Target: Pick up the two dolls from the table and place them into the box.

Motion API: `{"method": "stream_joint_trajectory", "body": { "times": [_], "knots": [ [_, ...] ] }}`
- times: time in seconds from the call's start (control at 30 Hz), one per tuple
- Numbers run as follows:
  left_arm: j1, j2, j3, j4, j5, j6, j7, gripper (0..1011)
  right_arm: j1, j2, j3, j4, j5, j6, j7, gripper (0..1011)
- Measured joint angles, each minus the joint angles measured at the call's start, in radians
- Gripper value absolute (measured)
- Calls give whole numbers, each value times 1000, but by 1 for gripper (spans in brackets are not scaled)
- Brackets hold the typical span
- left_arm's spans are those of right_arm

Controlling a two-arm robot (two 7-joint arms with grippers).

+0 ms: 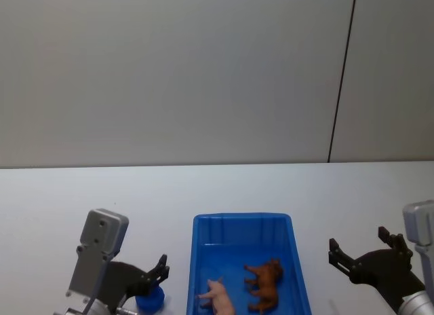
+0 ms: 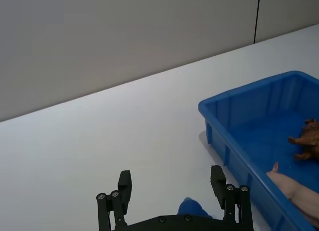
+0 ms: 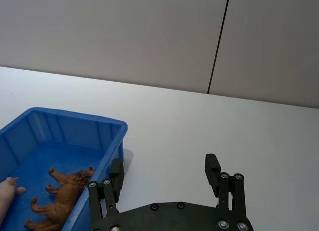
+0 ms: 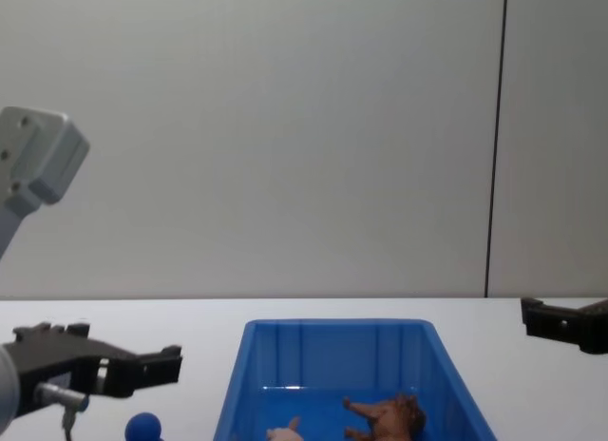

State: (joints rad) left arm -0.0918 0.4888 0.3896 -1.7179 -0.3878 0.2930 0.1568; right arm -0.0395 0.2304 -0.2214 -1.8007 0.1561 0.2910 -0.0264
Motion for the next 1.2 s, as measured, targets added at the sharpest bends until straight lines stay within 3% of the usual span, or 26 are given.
{"method": "stream_joint_trajectory", "body": {
  "times": [0.33,0.87,1.03,1.07,1.2],
  "knots": [
    [16,6,-10,16,-44,12,-13,1001,-1,1,1,-1,1,0,-1,1001],
    [1,-20,-15,92,-76,3,-86,1002,-1,1,1,-1,1,0,-2,1001],
    [-5,-29,-14,114,-77,2,-106,944,-1,1,1,-1,1,0,-2,1001],
    [-6,-30,-13,115,-77,2,-109,882,-1,1,1,-1,1,0,-2,1001],
    [-12,-35,-12,129,-70,6,-122,796,-1,1,0,-1,1,0,-2,1001]
  ]
}}
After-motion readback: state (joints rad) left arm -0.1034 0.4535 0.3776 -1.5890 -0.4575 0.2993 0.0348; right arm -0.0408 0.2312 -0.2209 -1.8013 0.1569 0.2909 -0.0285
